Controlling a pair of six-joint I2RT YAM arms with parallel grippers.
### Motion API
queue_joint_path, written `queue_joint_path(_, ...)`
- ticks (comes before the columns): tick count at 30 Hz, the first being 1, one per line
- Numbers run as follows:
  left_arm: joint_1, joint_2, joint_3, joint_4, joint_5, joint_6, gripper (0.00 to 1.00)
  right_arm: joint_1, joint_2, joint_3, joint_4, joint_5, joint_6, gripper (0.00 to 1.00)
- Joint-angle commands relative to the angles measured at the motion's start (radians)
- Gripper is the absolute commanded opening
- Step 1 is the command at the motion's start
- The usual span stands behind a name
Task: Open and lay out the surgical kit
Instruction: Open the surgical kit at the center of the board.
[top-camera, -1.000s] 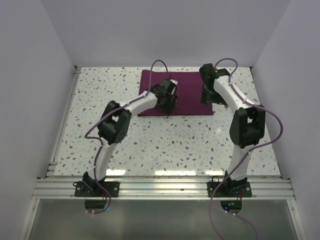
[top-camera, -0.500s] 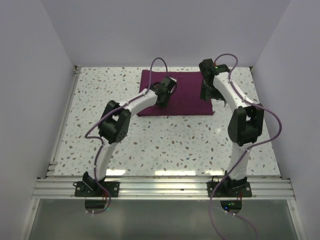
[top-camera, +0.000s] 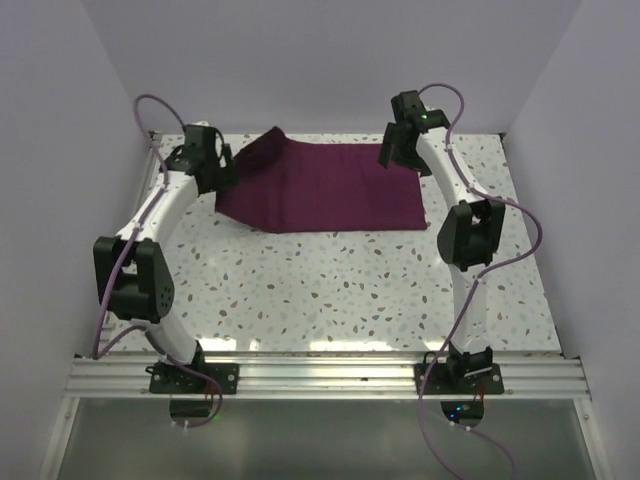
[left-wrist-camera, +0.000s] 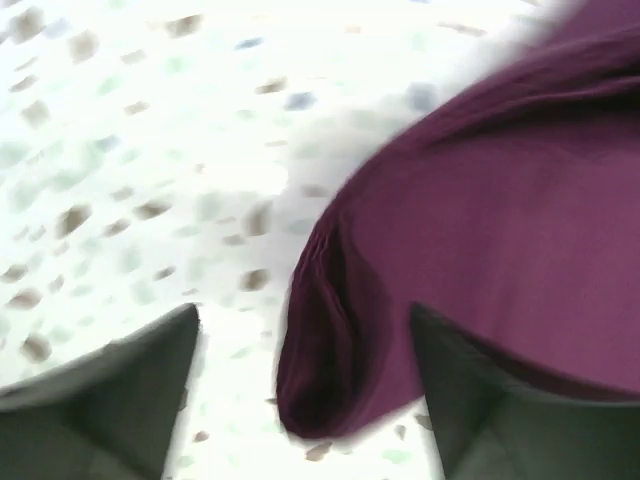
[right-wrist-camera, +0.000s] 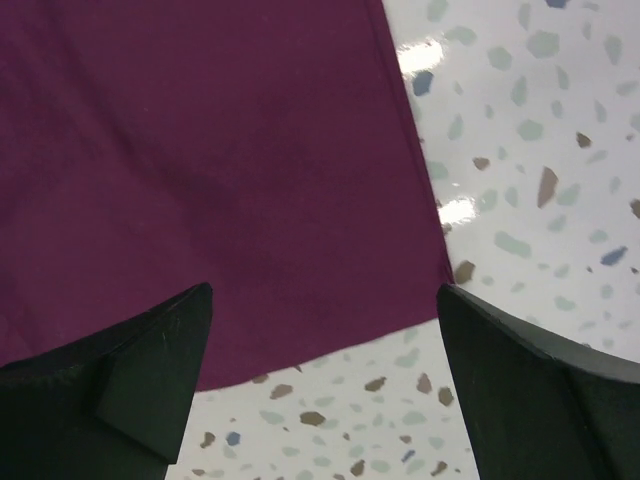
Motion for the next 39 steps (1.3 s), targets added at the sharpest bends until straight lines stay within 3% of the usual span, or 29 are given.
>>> queue_joint_path(1,0.101,-0.066,-0.166,0.022,0.042,-0.058,1.0,-0.018,0.031,0.073,0.12,-0.053,0.029,0.97)
queue_joint_path(7,0.107,-0.108,-0.283,0.002,0.069,-0.058,1.0,-0.069,0.111,0.079,0.352,-0.017,0.092,0.95)
queue_joint_path(20,0.107,-0.337,-0.495,-0.07,0.105,-0.132,1.0,-0.124,0.382,0.312,0.561,0.052,0.161,0.8)
queue_joint_path(25,0.106,-0.366,-0.521,-0.096,0.073,-0.153,1.0,-0.124,0.439,0.34,0.604,0.032,0.169,0.71)
queue_joint_path(39,0.107,-0.369,-0.552,-0.111,0.065,-0.154,1.0,-0.124,0.508,0.326,0.59,0.052,0.149,0.61)
